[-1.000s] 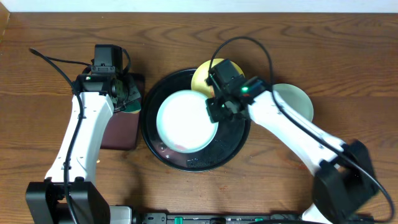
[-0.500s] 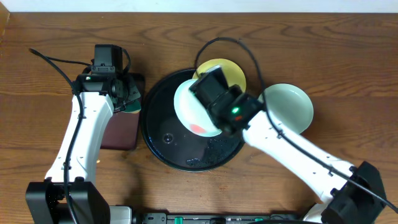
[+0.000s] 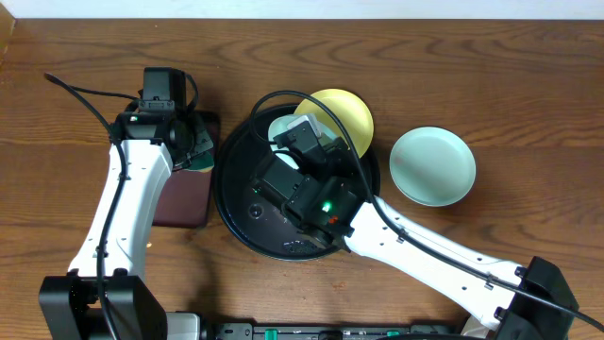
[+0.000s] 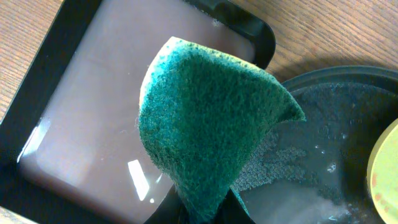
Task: Clean dirty plates on tray and stack at the side
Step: 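Lift the blue plate with the right gripper and stack it on the other blue plate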
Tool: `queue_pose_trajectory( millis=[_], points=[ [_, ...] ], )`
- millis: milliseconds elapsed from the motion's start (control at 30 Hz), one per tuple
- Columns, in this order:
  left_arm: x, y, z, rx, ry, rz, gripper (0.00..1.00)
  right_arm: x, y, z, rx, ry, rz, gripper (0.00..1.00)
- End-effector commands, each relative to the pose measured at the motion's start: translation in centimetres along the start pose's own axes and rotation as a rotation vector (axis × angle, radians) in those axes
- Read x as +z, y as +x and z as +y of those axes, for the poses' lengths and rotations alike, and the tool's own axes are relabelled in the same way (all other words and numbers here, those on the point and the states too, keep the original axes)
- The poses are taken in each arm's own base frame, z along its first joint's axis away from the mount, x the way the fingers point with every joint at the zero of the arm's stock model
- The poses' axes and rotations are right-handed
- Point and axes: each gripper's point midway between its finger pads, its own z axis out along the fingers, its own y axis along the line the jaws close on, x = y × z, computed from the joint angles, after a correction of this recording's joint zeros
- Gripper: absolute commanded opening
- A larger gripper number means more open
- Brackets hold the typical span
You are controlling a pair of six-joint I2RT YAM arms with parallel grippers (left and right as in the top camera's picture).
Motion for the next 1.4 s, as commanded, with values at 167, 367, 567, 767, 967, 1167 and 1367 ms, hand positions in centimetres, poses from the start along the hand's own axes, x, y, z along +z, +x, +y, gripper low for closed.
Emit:
queue_pose_trajectory(
  millis=[167,367,567,767,967,1167,1367],
  points=[
    [-0.1,-0.4,0.1,0.006,-0.004,-0.007,0.08,-0.5,-0.4,-1.1,0.029,0.036,-0.009,0.01],
    [-0.1,-0.2,0.1,0.007,-0.007,-0.001,0.08,0.7,2.4,3.0,0.155,-0.284,0.175,0.01],
    [-0.1,-0.2,0.1,0.007,-0.007,-0.001,0.08,2.0,3.0,2.6,0.345,-0.53,0.307,0.01],
    [-0.1,-0.2,0.1,0.007,-0.007,-0.001,0.07,3.2,2.9,-1.7,0.55,-0.661,0.351,0.01],
    [-0.1,-0.2,0.1,0.007,-0.007,-0.001,0.08,5.1,5.4,-9.5,0.776,-0.629,0.396,0.01],
    [-0.1,-0.2,0.1,0.007,-0.007,-0.001,0.08,7.7,11.7,-16.6,0.944,-0.45,0.517,0.01],
    [-0.1,-0.2,0.1,0.007,-0.006,-0.001,0.07,8.6,19.3,-19.4,1.01,-0.289,0.723,0.01]
  ],
)
